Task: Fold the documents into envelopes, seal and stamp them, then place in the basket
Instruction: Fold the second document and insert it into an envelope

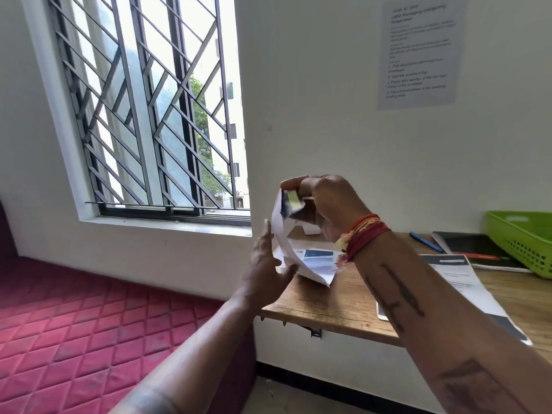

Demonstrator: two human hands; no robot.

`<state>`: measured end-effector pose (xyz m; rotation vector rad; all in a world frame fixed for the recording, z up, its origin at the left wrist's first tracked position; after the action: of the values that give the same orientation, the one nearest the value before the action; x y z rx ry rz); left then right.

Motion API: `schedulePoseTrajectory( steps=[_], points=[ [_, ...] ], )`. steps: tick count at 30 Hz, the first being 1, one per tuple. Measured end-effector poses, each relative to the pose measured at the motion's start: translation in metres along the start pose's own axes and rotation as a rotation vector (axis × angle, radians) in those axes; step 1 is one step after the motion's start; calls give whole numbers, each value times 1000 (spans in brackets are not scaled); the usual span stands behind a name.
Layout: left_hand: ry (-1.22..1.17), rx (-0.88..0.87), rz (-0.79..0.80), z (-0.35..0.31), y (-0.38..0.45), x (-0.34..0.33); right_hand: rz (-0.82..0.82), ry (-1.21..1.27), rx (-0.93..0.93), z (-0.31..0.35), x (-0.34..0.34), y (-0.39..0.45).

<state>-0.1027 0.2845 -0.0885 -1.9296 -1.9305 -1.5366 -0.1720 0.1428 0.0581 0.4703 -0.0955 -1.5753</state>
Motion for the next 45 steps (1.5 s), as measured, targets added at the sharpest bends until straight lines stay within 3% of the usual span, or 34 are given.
schedulePoseTrajectory(
  steps=[2,6,10,15,20,25,32,35,41,45],
  points=[
    [-53,75,49,-5,3,2,-14,38,14,5,2,7],
    [-289,212,91,-1,14,13,-51,-219,78,-2,22,24],
    [-639,161,217,-18,16,40,-119,-147,9,-13,39,30],
    [-578,37,383,-34,37,40,-157,295,14,-14,50,29],
    [-452,-8,322,-55,68,39,-192,572,29,0,67,31],
    [-371,-9,250,-65,98,34,-207,594,-28,3,105,32],
    [89,-20,236,-56,120,-20,-262,-19,-203,-35,172,22],
    [164,-88,205,-54,111,-62,-322,-323,-230,-52,198,19],
    [260,-270,582,-91,98,-141,-362,-704,-233,-58,241,27],
    [306,-334,682,-109,114,-180,-299,-870,-325,-60,260,39]
  ],
)
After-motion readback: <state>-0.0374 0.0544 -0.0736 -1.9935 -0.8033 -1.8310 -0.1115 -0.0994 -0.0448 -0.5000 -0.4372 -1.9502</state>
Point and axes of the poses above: each hand's wrist, its own y-axis towards the middle knuckle, its own x-axis out of the back of the hand, z = x × y, the point moved 1 cm from there along y, towards the middle knuckle, and after that the axes turned 6 degrees about y, right-handed, at the moved point
